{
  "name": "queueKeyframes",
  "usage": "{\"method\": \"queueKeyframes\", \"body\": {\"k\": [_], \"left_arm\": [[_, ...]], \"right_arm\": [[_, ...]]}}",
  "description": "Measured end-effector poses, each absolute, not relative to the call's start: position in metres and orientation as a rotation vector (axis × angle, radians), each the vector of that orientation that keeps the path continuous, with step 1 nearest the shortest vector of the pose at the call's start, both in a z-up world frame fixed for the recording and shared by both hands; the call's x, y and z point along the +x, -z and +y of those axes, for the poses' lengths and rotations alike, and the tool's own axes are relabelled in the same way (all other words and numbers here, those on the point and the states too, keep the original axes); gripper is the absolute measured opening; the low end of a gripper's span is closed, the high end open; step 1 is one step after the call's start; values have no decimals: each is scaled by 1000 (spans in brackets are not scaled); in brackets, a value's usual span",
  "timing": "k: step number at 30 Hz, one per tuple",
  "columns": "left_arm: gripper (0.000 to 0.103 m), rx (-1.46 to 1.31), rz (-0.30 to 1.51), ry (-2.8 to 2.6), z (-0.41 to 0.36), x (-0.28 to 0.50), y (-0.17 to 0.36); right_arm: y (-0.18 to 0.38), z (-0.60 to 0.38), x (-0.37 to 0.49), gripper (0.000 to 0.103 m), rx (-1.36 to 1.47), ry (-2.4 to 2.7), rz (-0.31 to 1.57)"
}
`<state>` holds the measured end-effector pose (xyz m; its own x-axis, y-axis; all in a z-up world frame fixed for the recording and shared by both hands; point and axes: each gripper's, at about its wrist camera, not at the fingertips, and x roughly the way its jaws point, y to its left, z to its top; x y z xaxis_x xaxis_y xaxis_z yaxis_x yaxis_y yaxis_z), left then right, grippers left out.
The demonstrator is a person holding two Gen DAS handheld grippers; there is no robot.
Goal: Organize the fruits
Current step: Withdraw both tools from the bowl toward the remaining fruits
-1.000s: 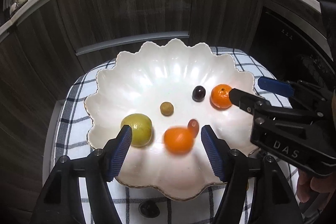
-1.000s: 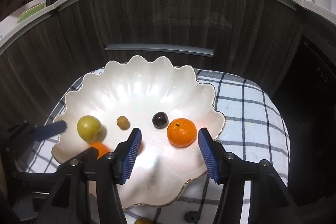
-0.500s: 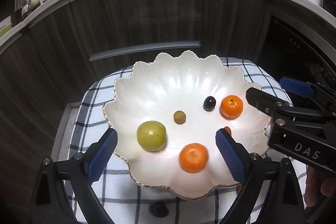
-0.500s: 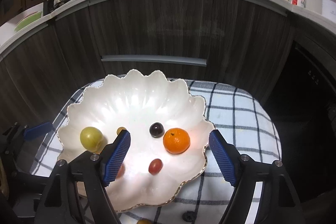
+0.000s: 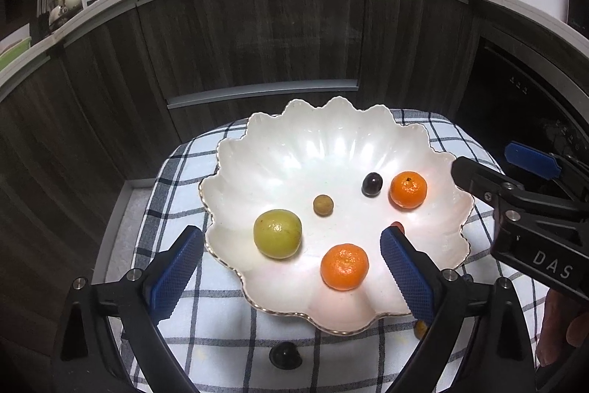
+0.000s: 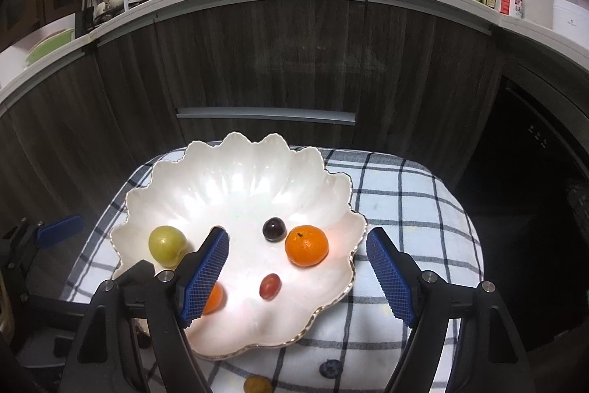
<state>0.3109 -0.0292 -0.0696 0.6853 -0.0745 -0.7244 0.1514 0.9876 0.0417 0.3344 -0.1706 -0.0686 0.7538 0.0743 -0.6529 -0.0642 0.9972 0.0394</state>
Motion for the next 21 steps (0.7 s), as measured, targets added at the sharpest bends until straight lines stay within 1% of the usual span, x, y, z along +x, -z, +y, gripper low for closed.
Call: {"method": "queueKeyframes", "body": {"k": [10, 21], "left_arm": [[98, 100, 750, 35, -32, 283, 52], [98, 80, 768, 29, -44, 258, 54]], "right_arm": [[57, -179, 315, 78, 7, -75, 674], [49, -192, 292, 78, -22, -95, 654]]}}
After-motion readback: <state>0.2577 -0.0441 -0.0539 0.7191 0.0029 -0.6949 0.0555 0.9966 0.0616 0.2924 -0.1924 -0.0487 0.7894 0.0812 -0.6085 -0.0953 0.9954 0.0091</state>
